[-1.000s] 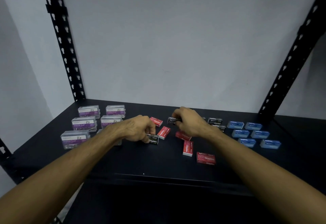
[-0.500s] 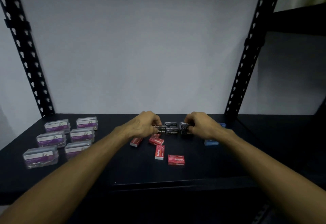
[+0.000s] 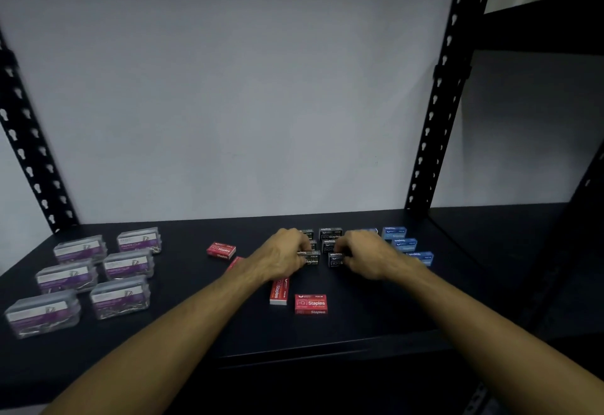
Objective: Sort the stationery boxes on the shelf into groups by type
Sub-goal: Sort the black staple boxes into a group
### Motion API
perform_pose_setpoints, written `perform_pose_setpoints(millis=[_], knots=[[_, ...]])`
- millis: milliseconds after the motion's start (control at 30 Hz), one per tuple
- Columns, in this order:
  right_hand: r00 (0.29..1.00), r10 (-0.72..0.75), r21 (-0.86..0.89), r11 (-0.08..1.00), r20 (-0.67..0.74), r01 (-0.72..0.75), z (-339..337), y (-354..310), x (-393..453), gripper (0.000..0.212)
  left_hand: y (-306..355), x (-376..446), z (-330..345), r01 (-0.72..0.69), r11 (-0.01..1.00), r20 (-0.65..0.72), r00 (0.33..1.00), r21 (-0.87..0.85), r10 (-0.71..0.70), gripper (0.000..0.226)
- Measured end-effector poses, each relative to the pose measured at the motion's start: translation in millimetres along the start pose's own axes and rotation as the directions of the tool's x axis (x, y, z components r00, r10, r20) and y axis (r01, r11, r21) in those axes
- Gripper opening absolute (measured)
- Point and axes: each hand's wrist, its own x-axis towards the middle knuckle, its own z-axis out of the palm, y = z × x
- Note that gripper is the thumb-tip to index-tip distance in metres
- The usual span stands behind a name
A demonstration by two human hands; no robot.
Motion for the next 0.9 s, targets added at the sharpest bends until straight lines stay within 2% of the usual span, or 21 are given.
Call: perform_pose_setpoints(millis=[300, 567, 733, 900], knots=[[1.000, 0.007, 0.016, 1.000, -0.008, -0.007, 5.8, 3.3, 2.8, 0.019, -4.5, 5.3, 8.3, 0.007, 1.000, 0.017, 1.000, 0.001, -0.007, 0.016], [1.000, -0.005, -0.005, 1.000, -0.001, 0.005, 3.2, 2.9, 2.4, 0.014, -3.9, 1.7, -4.2, -0.023, 1.000, -0.005, 1.000, 0.017, 0.023, 0.045], [1.000, -0.013, -0.062, 0.998, -0.027, 0.012, -5.7, -1.8, -1.7, 0.016, -13.7, -7.0, -28.3, -0.021, 1.000, 0.007, 1.000, 0.004, 0.021, 0.041], [0.999, -0.022, -0.088, 0.996, -0.047, 0.018, -19.6, -10.2, -5.6, 0.024, -32.2, -21.8, -58.5, 0.018, 0.999, 0.076, 0.997, 0.030, -0.021, 0.038]])
